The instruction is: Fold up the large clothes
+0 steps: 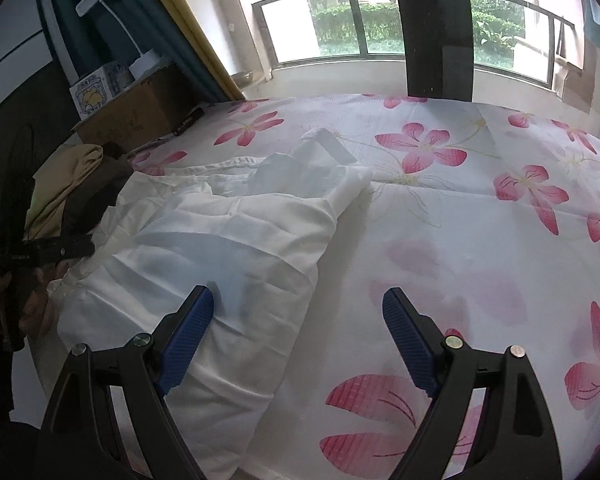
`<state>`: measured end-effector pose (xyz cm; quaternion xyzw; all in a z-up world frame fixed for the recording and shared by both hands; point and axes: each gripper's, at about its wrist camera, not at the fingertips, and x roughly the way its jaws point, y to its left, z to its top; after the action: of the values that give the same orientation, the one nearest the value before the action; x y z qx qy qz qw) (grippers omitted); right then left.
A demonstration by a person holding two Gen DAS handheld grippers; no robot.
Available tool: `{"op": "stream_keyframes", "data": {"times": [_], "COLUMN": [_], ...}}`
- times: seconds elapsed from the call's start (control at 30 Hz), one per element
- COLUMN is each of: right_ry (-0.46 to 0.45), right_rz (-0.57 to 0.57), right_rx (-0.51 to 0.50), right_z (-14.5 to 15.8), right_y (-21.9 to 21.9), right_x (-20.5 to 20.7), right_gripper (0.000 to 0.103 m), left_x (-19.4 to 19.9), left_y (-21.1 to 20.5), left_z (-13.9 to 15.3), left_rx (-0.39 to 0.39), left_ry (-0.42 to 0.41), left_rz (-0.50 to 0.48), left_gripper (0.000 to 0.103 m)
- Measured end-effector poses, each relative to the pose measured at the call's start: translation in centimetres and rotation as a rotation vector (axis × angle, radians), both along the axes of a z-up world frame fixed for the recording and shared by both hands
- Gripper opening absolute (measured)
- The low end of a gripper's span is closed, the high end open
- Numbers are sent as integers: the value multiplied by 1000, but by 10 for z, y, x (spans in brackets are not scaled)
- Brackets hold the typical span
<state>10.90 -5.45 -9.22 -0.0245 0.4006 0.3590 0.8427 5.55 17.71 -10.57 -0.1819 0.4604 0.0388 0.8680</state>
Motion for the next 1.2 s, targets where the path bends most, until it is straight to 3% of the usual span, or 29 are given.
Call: {"op": "stream_keyframes", "data": {"times": [0.1, 0.27, 0.33, 0.5, 0.73, 0.87, 1.03, 1.13, 1.2], "right_ry": [1, 19, 28, 46, 7, 12, 34, 46, 71], "right_rz": [1, -5, -9, -15, 17, 55, 73, 72, 70], "right_rx": [4, 9, 7, -5, -56, -41, 0, 21, 57], "right_z": [-1, -5, -7, -15, -17, -17, -18, -18, -20], "right_y": [0, 0, 0, 4, 20, 27, 27, 26, 27], "right_x": [1, 3, 3, 5, 1, 0, -1, -1, 0], "right_gripper": [86, 86, 86, 86, 85, 72, 62, 62, 63], "left_x": [-1, 4, 7, 16, 24, 31, 37, 35, 35], "left_y": [-11, -32, -37, -42, -61, -79, -86, -89, -86], "left_z": [-1, -2, -4, -10, -12, -7, -6, -6, -8], "left_rx": [13, -134, -175, -362, -417, -309, -229, -138, -142], "left_ry": [4, -55, -74, -121, -148, -116, -110, -115, -131], "left_rz": [-10, -124, -133, -145, -159, -185, -206, -197, -192], "left_gripper": [89, 89, 89, 89, 89, 89, 86, 61, 51]}}
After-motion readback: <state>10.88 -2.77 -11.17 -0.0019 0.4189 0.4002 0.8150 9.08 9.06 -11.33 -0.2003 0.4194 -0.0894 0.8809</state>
